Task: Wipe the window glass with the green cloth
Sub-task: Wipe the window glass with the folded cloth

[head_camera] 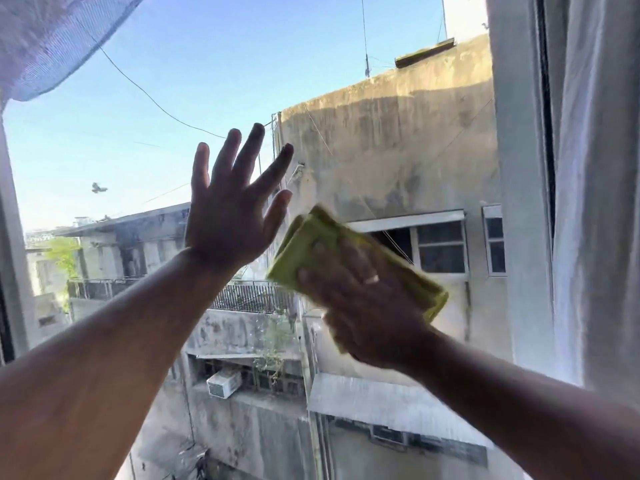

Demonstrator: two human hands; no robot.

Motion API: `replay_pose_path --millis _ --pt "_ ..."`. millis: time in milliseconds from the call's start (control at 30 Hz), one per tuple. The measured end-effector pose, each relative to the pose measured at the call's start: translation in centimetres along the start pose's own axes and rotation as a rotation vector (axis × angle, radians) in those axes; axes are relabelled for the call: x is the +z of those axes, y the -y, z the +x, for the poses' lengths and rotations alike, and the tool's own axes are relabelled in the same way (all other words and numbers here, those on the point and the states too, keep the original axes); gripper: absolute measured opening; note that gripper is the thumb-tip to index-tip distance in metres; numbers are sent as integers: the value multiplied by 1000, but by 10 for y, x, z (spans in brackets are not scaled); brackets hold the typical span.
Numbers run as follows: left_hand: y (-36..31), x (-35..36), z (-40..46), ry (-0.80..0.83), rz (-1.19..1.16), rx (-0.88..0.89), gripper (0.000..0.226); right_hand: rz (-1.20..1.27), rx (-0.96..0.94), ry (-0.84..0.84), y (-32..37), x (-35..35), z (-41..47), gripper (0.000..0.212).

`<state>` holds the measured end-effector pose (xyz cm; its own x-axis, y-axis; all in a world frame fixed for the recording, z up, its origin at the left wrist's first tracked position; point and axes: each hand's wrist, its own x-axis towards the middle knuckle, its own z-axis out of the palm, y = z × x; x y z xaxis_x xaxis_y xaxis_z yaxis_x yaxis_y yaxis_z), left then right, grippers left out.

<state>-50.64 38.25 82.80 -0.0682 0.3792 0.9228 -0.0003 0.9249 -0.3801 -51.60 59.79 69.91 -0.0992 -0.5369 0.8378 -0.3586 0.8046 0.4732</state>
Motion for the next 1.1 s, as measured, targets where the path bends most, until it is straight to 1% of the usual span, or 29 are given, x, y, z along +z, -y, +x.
replay_pose_path --millis 33,67,100,133,167,233,267,333,400,433,467,533,567,600,633,667,700,767,800,833,867,900,967,1000,1033,1067,1100 --pt "0 -2 0 8 -1 2 56 9 -202 62 9 0 -13 69" --pt "0 -4 2 22 -10 6 56 1 -340 112 3 -5 -22 61" --pt "1 -6 2 38 -17 10 57 -37 -397 138 -11 -13 -25 55" --pt "2 -7 1 51 -15 19 57 -72 -356 134 -29 -20 -24 51" --pt "4 -8 1 59 -4 31 58 -82 -235 91 -48 -27 -21 51" --pt "6 -9 0 72 18 49 60 -51 122 -39 -84 -44 -11 56" --pt "6 -10 0 71 26 44 60 -49 250 -86 -97 -49 -6 60" --pt "4 -8 0 49 30 25 59 -42 352 -121 -102 -47 7 68" --pt "2 -4 -1 22 22 27 59 -40 393 -108 -77 -33 20 80" --pt "3 -3 -2 9 21 32 58 -43 359 -96 -57 -23 23 85" --pt "4 -1 -2 -4 23 35 58 -28 262 -73 -34 -13 21 87" --pt "7 -2 -2 -14 24 32 57 19 -76 23 10 4 6 78" --pt "7 -3 -2 -8 15 32 57 21 -256 75 23 7 -7 69" --pt "6 -3 -2 2 1 34 57 6 -397 128 24 6 -19 62" --pt "5 -3 -2 8 -12 33 58 -21 -473 163 14 2 -26 59" --pt "4 -2 -2 8 -18 28 58 -55 -463 153 -3 -1 -28 59" --pt "4 -1 -2 5 -17 22 58 -71 -351 115 -22 -5 -25 58" --pt "5 0 -2 -10 -17 9 58 -60 45 -56 -53 -19 -7 52" --pt "5 0 -2 -15 -16 7 58 -31 217 -129 -53 -23 6 50" --pt "4 0 -2 -16 -16 12 58 16 312 -176 -39 -20 16 51" --pt "4 -1 -2 -17 -17 19 58 63 312 -203 -17 -14 22 53" --pt "4 -1 -2 -19 -17 25 58 108 209 -191 9 -6 22 57" --pt "5 -2 -3 -9 -16 25 58 123 -148 -82 50 6 1 57" --pt "6 -2 -4 -2 -20 25 58 91 -286 -20 57 7 -15 54" --pt "6 -2 -4 0 -26 26 58 65 -351 24 51 5 -28 51" --pt "6 -2 -4 0 -29 24 58 38 -347 29 38 4 -37 48" --pt "6 -1 -3 -1 -29 19 58 13 -277 9 22 2 -41 49"
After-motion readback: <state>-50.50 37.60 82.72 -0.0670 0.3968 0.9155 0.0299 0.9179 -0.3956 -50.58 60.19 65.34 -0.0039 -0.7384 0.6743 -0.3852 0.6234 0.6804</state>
